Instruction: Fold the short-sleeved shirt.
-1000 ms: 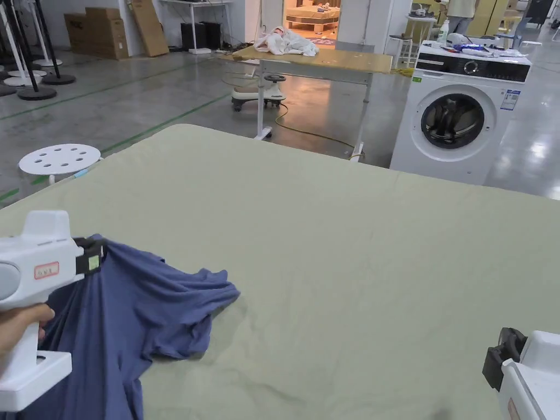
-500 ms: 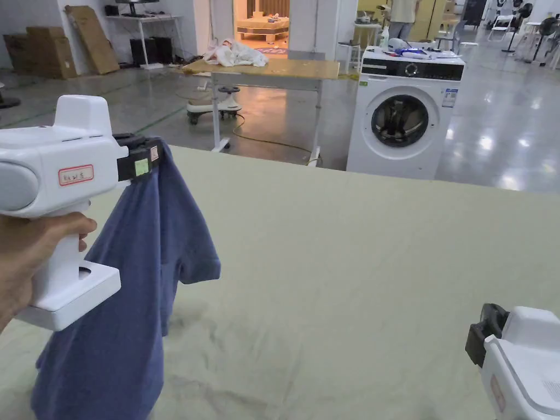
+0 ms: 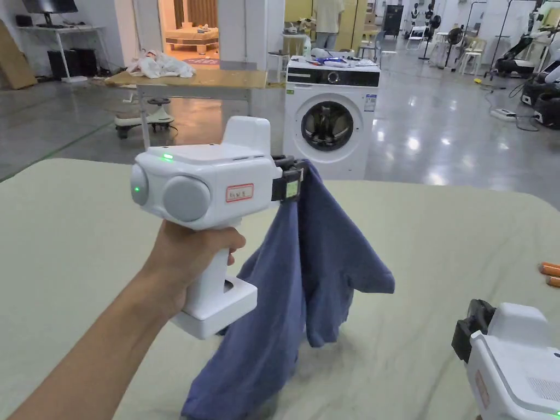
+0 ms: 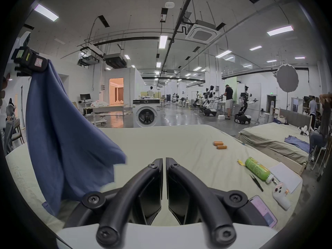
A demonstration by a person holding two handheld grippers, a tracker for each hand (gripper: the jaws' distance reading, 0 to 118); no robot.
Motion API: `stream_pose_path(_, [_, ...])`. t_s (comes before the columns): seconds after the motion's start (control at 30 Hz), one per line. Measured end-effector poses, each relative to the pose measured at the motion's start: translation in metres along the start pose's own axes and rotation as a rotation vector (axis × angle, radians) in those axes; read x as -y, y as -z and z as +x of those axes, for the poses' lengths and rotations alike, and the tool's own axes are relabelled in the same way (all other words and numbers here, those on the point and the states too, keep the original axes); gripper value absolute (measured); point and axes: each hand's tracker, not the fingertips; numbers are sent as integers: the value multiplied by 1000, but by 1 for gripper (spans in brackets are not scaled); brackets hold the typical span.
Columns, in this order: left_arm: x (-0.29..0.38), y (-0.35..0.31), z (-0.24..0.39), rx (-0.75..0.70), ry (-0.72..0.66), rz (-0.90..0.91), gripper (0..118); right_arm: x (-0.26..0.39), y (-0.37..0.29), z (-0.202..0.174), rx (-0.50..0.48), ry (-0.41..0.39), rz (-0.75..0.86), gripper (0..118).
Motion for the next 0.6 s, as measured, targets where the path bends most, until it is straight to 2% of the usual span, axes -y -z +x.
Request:
stream_pose_path(0.17, [58, 48, 28, 41, -15, -147, 0, 7, -9, 24, 50, 12, -16, 2])
stream_pose_path(0.23, [83, 56, 33, 45, 4, -194, 0, 10, -11, 30, 60, 15, -23, 2])
stream_pose_path(0.4, [127, 55, 26, 29, -60, -238, 0, 16, -15, 35, 69, 7, -48, 2])
stream_pose_path(0.43, [132, 53, 24, 26, -62, -237, 2, 17, -15, 34, 69, 8, -51, 2])
stream_pose_path(0.5, [138, 49, 17, 19, -75, -237, 12, 20, -12, 32, 61, 10, -58, 2])
stream_pose_path(0.57, [141, 41, 10, 10, -84, -233, 15, 21, -10, 26, 49, 7, -65, 2])
stream_pose_path(0.6, [140, 37, 7, 4, -84, -226, 23, 20, -10, 23, 42, 6, -65, 2])
